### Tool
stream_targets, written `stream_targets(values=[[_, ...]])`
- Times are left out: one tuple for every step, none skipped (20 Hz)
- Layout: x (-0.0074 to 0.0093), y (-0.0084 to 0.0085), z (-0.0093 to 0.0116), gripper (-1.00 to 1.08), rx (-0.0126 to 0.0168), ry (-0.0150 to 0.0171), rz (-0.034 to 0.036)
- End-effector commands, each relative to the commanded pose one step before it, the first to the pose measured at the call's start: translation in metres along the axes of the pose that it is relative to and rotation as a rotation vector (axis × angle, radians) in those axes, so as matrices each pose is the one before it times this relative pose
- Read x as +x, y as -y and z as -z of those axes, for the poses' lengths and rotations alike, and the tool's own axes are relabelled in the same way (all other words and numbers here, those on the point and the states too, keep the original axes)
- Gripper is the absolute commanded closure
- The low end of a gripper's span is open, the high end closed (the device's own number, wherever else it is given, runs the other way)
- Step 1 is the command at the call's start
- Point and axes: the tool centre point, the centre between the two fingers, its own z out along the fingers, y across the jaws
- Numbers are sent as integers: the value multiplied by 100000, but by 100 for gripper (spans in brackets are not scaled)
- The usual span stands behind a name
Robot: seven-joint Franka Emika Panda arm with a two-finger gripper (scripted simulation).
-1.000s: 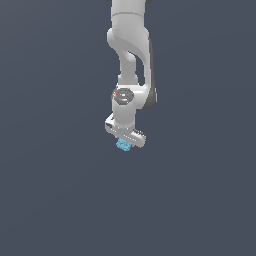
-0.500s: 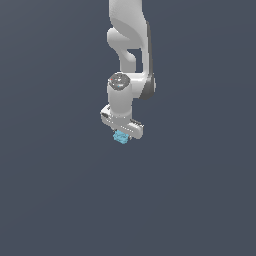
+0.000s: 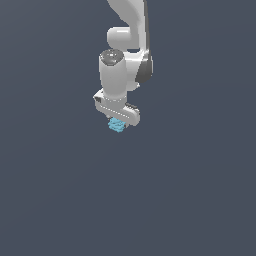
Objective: Pick up the object and move it to a goal position.
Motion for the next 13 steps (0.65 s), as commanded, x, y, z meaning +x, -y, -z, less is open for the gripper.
stream_targets(values=[[-168,-473,1146,108,-72,94,14],[-37,-139,358,108,0,0,0],[-31,-121,311,108,0,0,0],[-24,-102,264,108,0,0,0],[-17,-83,217,108,0,0,0],[-9,-63,170,108,0,0,0],[-3,-31,113,108,-68,-10,0],[7,-24,74,108,0,0,0],[15,-4,26,108,0,0,0],[23,16,-22,108,0,0,0],[29,34,-67,108,0,0,0],[19,27,-57,108,0,0,0],[6,10,-21,108,0,0,0]])
